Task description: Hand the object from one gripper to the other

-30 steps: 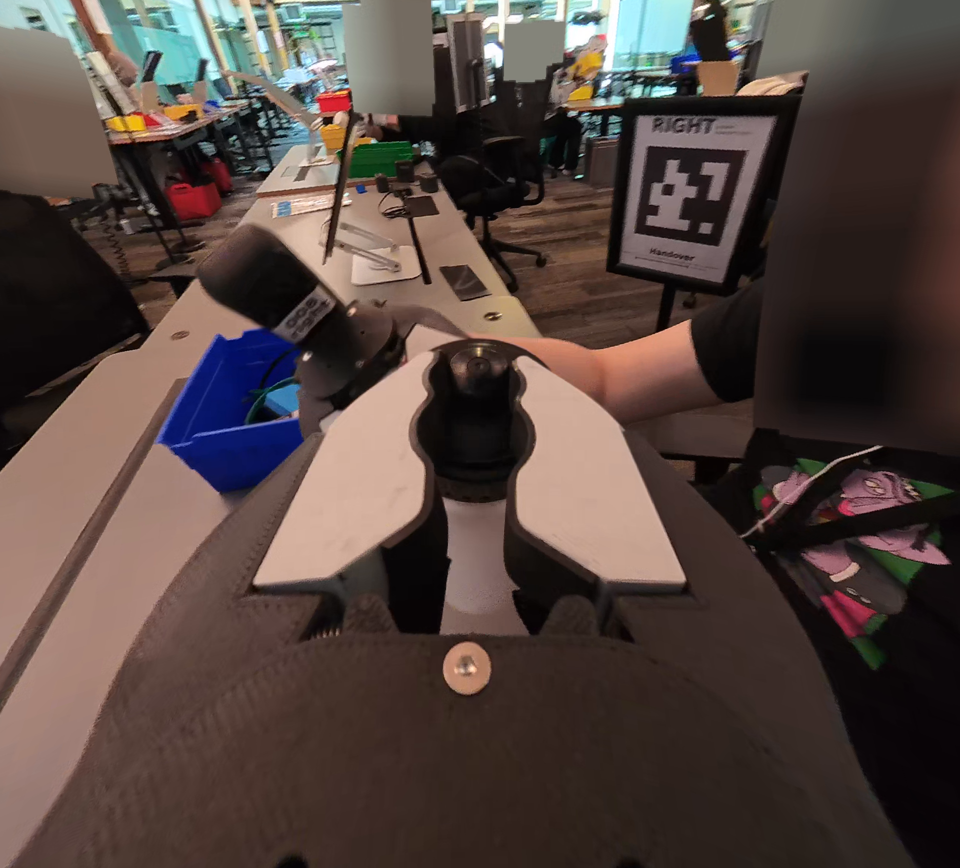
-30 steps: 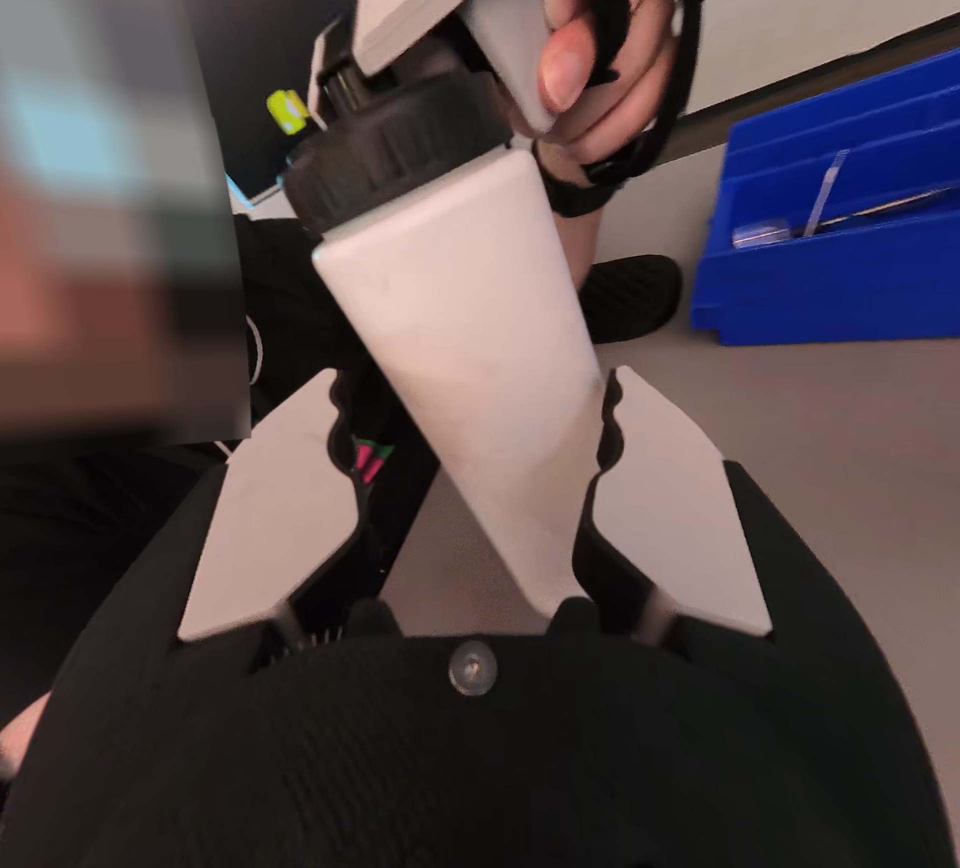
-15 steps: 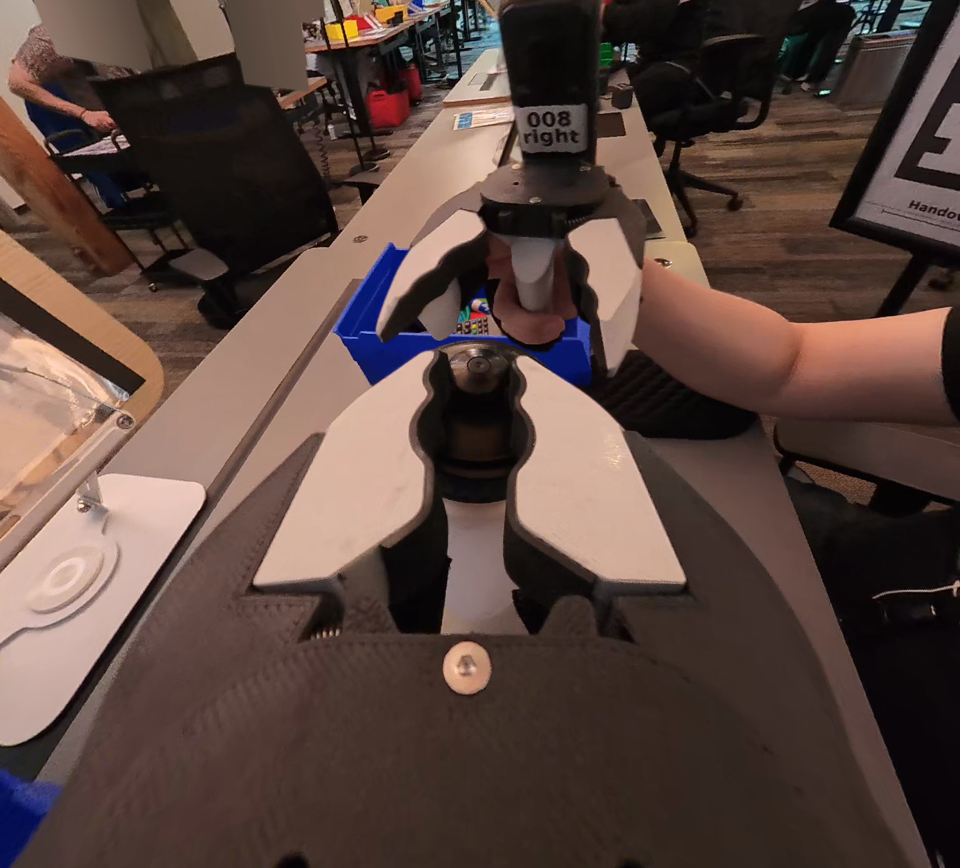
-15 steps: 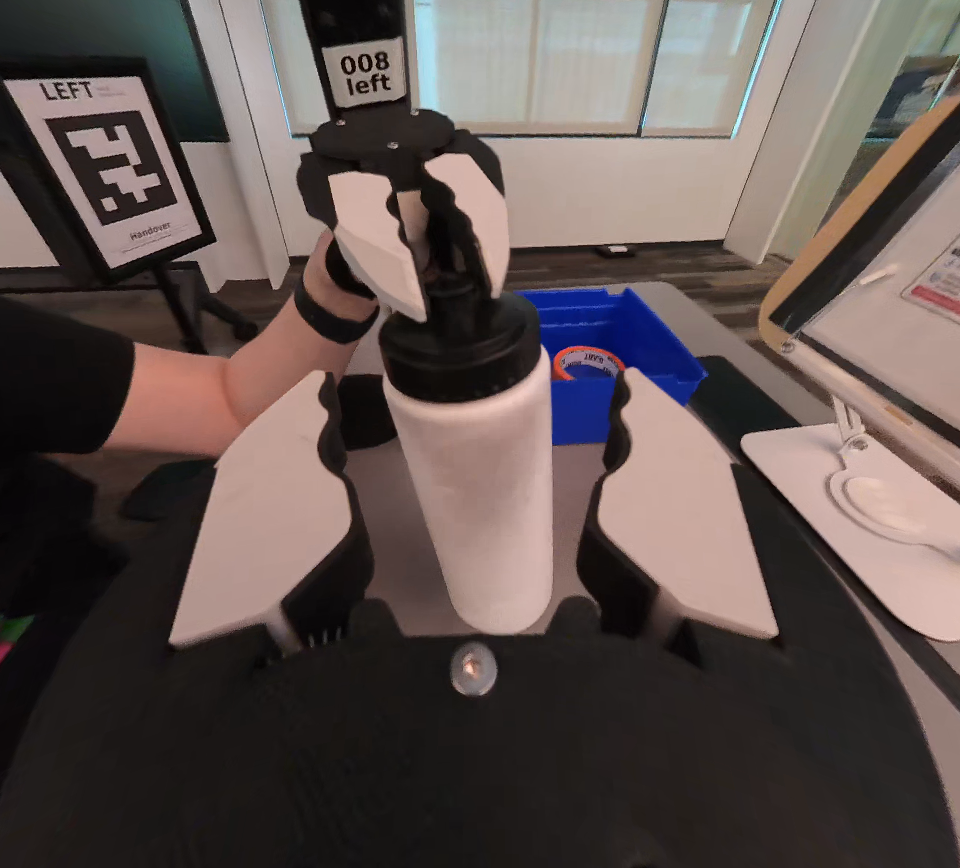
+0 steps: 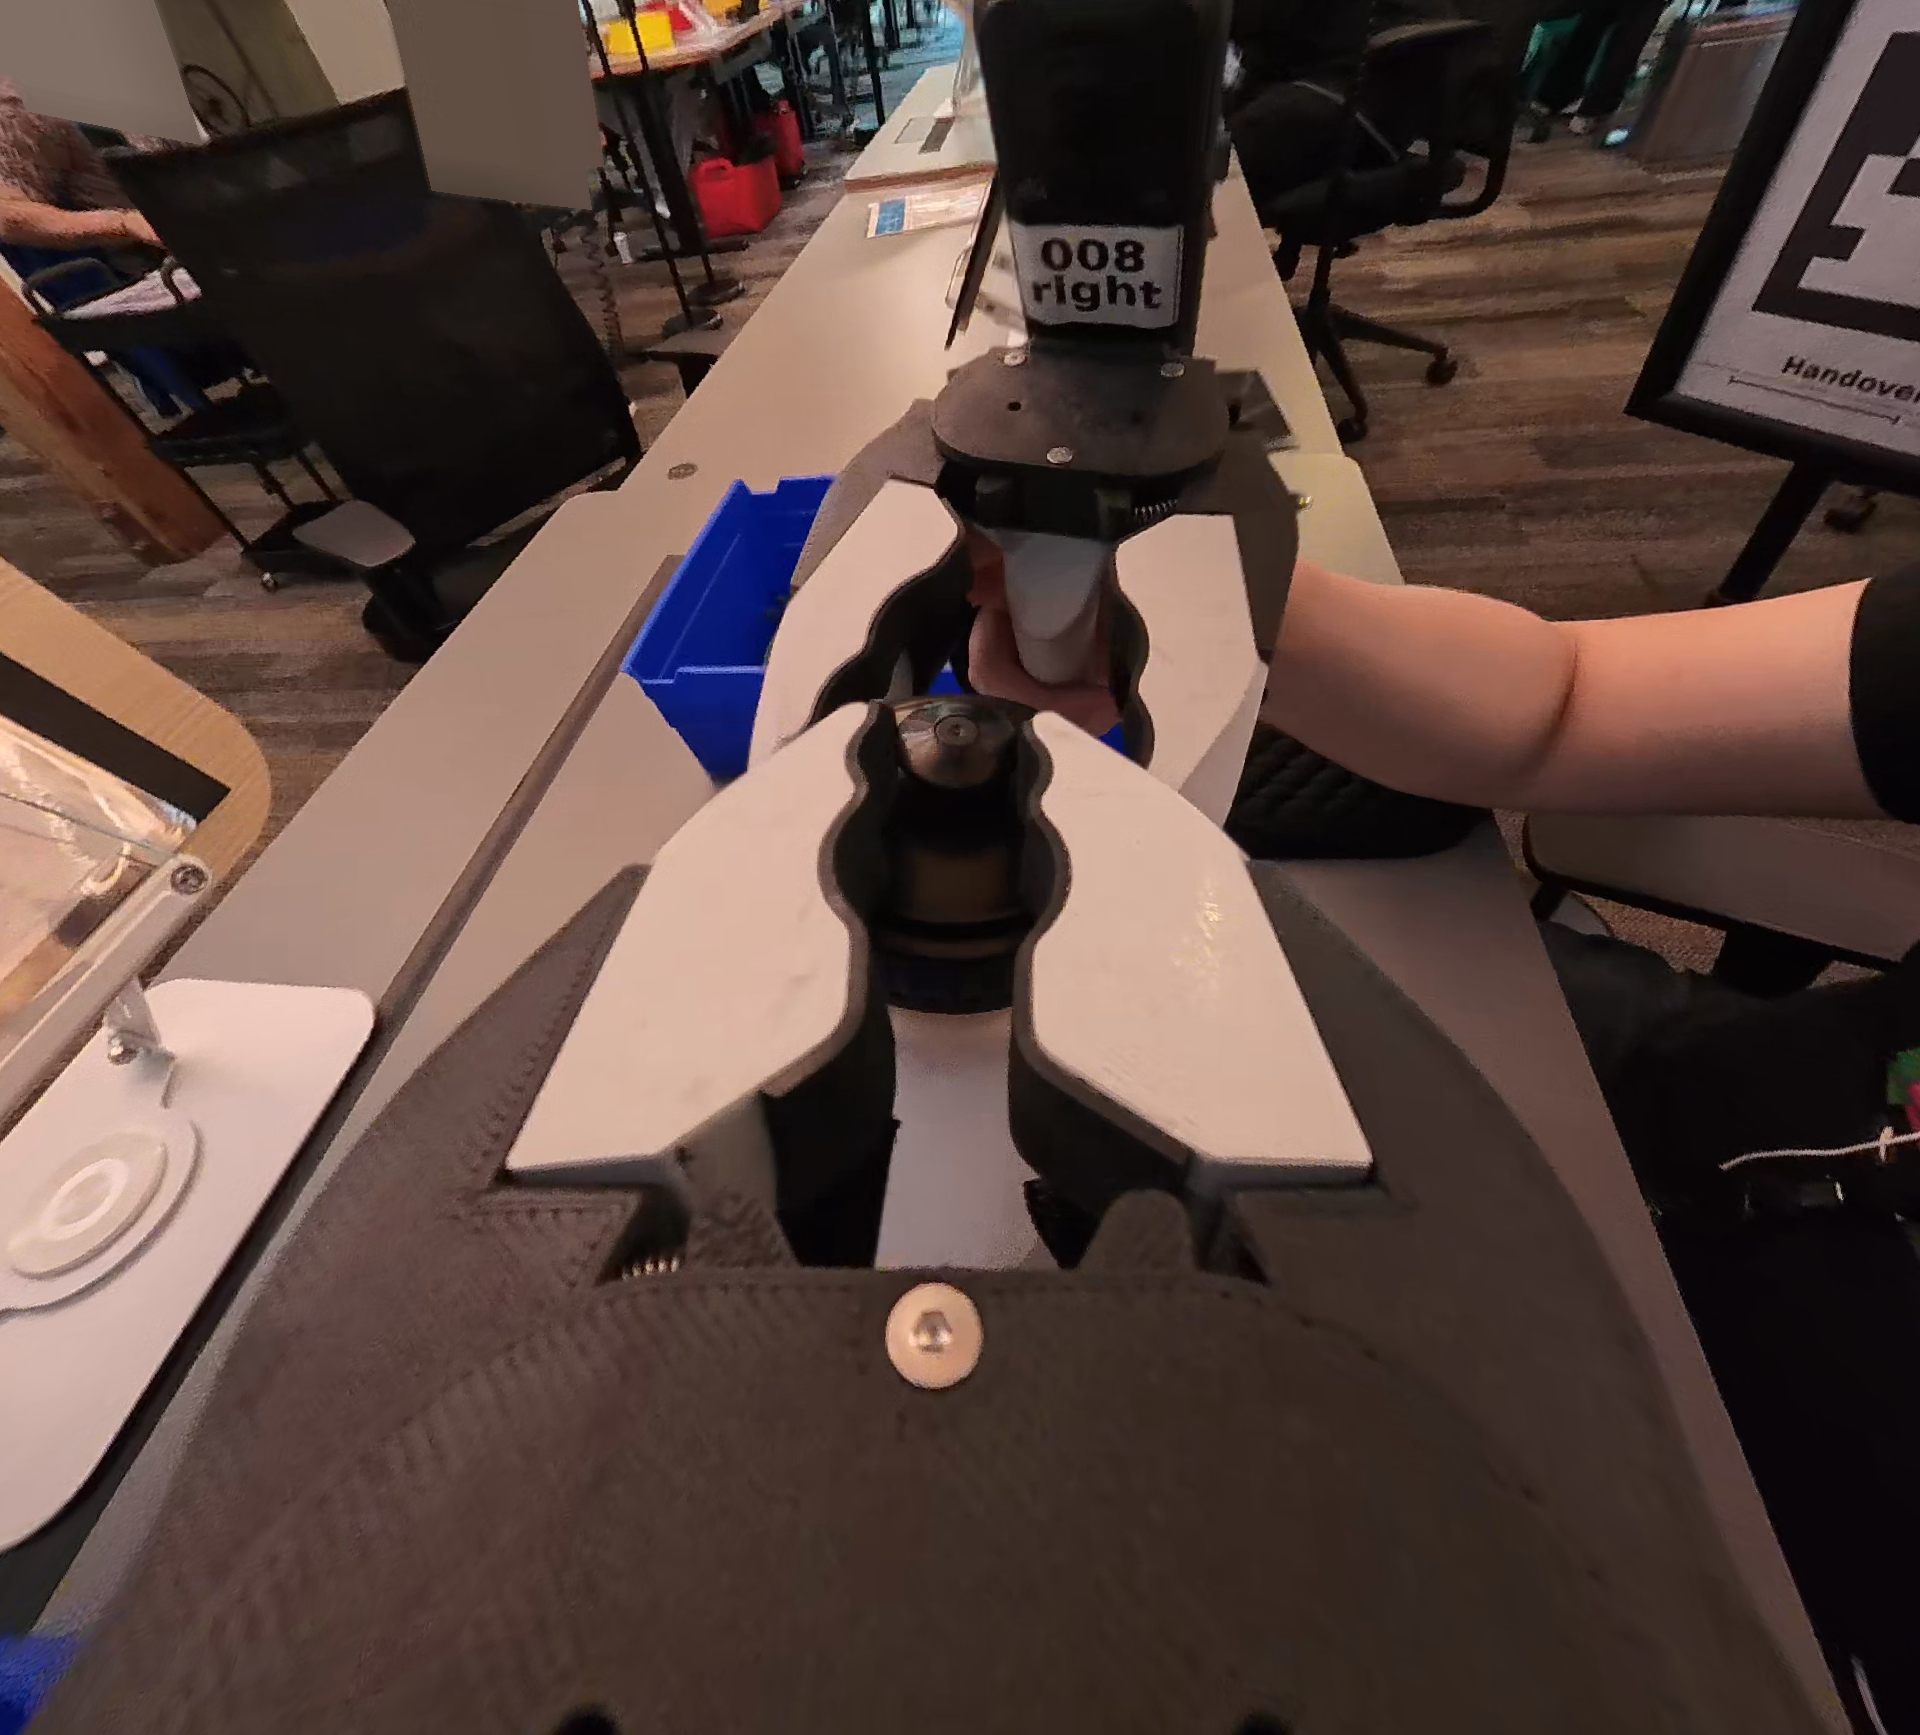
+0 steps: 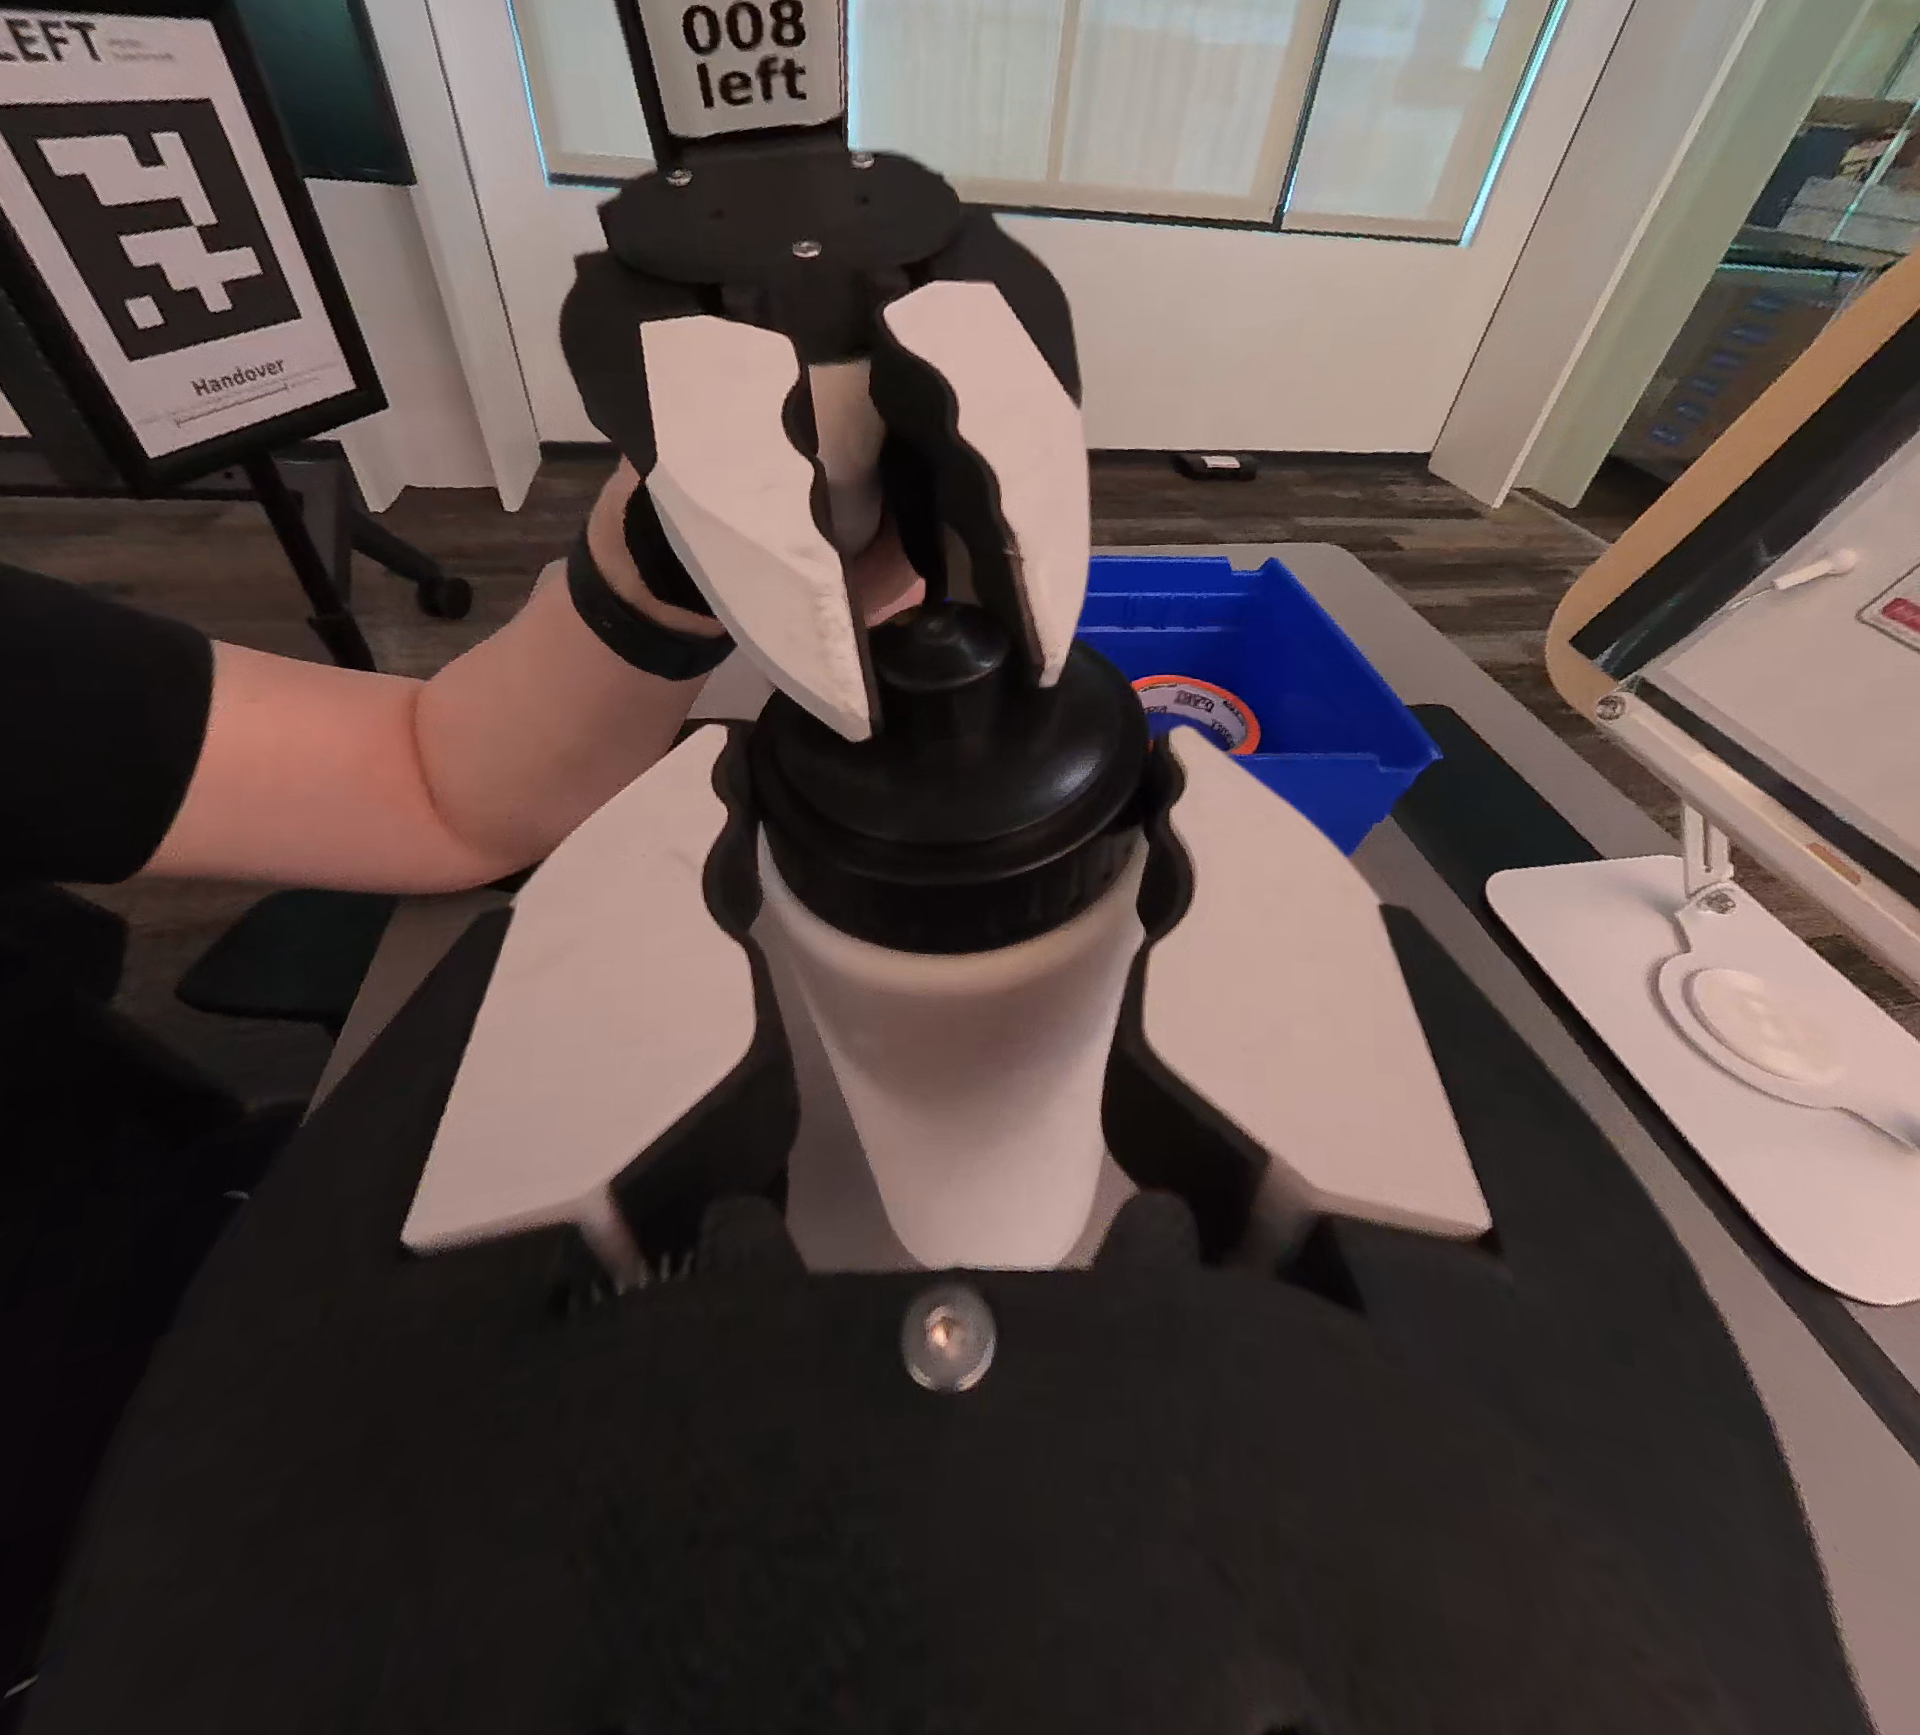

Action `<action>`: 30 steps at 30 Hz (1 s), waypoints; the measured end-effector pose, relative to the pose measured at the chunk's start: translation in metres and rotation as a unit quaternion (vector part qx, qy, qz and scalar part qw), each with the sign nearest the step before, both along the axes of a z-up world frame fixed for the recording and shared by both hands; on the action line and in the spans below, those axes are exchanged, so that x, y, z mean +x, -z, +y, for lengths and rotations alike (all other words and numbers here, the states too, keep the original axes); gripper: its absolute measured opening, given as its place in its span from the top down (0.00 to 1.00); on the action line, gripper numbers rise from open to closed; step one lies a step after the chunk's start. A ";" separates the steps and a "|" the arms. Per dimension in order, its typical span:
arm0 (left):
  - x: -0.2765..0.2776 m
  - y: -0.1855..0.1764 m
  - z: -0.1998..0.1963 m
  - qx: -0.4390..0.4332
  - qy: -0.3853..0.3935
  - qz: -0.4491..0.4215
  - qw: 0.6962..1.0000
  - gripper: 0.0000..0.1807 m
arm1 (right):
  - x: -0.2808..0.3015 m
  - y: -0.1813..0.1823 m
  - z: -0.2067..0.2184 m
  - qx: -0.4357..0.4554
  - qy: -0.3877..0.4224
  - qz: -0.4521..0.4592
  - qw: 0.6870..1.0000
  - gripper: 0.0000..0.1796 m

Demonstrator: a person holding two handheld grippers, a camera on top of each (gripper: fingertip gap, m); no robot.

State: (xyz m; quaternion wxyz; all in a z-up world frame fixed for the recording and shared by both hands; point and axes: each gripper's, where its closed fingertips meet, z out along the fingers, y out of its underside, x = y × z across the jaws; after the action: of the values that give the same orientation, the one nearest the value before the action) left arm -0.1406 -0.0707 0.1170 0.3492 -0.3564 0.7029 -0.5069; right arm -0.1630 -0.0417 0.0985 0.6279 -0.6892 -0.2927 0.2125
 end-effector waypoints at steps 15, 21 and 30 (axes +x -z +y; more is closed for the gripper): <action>-0.013 -0.037 0.029 -0.054 -0.054 -0.087 0.993 0.64 | 0.200 -0.097 -0.107 0.115 0.387 -0.002 0.915 0.59; -0.006 -0.022 0.023 -0.036 -0.049 -0.052 0.997 0.64 | 0.305 -0.029 -0.147 -0.062 0.539 -0.032 0.840 0.59; 0.001 -0.013 0.021 -0.056 -0.039 -0.029 0.997 0.63 | 0.347 0.058 -0.110 -0.210 0.539 -0.037 0.815 0.59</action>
State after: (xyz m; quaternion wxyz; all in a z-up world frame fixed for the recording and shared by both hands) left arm -0.1392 -0.0492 0.1303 0.3684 -0.3875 0.6486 -0.5416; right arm 0.1841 -0.1516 0.0406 0.4706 -0.8592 0.1542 -0.1288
